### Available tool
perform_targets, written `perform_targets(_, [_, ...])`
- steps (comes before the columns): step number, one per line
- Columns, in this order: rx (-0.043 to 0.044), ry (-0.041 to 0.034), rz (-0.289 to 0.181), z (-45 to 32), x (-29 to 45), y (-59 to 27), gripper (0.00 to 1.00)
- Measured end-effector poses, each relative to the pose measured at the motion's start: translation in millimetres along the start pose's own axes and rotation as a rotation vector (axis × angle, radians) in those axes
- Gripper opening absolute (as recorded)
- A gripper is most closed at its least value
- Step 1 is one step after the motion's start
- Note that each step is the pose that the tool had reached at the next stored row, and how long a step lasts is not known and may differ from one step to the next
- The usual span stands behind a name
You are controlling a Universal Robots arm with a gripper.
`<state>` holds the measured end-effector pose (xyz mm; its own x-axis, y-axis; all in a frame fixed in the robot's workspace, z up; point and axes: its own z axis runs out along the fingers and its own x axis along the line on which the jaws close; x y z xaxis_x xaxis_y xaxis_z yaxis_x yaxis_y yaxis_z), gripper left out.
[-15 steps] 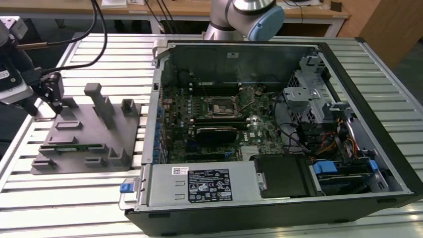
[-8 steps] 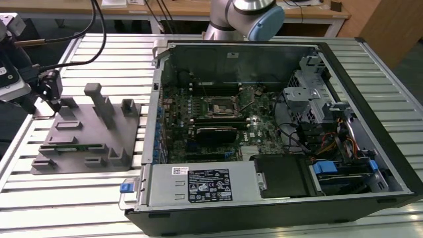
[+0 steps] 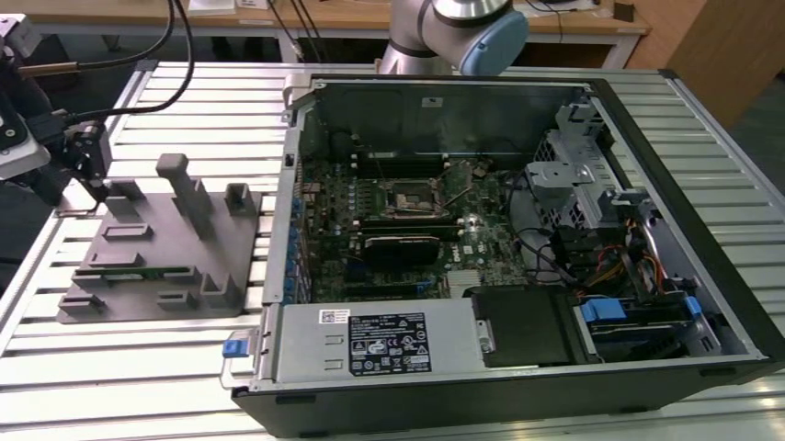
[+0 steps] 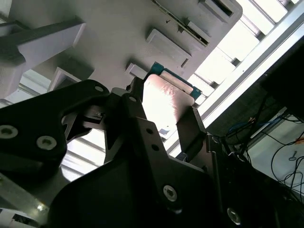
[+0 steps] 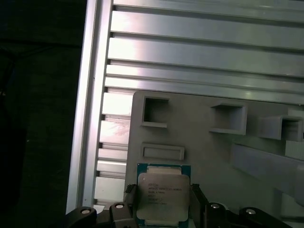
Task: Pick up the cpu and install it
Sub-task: 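Pick up the cpu and move it towards the insertion slot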
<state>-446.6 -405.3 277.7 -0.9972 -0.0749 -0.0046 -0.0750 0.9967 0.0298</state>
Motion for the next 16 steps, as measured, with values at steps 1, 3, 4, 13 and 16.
perform_targets(1, [0.0,0.0,0.0,-1.2,0.0,0.0,0.53])
perform_targets(3, [0.0,-0.0001,0.0,-3.3,0.0,0.1,0.53])
perform_targets(4, [0.0,-0.0002,0.0,-4.4,0.1,0.2,0.53])
perform_targets(13, [0.0001,-0.0012,0.0,-14.1,0.6,0.9,0.53])
perform_targets(16, [0.0001,-0.0016,0.0,-17.5,0.8,1.1,0.53])
